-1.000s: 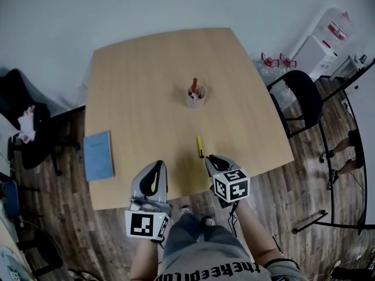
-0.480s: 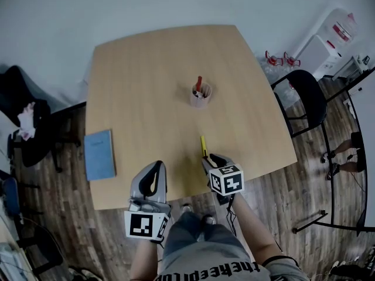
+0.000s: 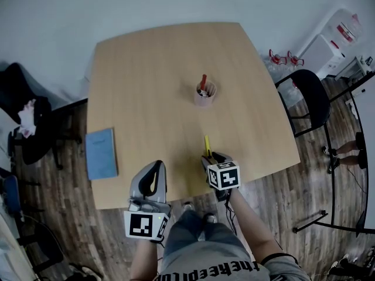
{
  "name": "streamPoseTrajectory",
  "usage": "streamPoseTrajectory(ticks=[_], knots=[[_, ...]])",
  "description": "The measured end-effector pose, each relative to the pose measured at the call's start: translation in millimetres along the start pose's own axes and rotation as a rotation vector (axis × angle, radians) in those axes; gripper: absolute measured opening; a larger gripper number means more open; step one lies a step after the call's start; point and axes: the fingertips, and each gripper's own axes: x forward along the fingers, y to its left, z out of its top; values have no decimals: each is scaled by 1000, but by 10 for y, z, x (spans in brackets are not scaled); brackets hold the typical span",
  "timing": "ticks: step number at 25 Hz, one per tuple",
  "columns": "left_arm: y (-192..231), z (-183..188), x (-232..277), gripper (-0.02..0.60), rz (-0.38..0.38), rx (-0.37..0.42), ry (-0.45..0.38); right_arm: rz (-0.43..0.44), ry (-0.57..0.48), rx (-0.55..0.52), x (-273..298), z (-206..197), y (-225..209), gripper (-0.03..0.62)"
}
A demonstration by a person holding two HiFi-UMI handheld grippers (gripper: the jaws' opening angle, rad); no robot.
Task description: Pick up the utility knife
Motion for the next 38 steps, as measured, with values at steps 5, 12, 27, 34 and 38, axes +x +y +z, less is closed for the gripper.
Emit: streamPoseTrajectory(ticks=[5,12,27,34,38], knots=[[69,-13,-11,20,11,-2,10,-27,20,-12,76,-13,-34,187],[145,-51,-44,20,25,-8,13,-63,32,-17,167,-24,-92,192],[233,-105,-84,20,43,-23,19,-127,68,-81,230,-79,-156,161],[241,-100,-90,20,42,-25,20,-132,69,-88,227,-77,-138,101],[249,-86,-99,20,44,-25,20,-141,64,-80,219,-72,-134,87]])
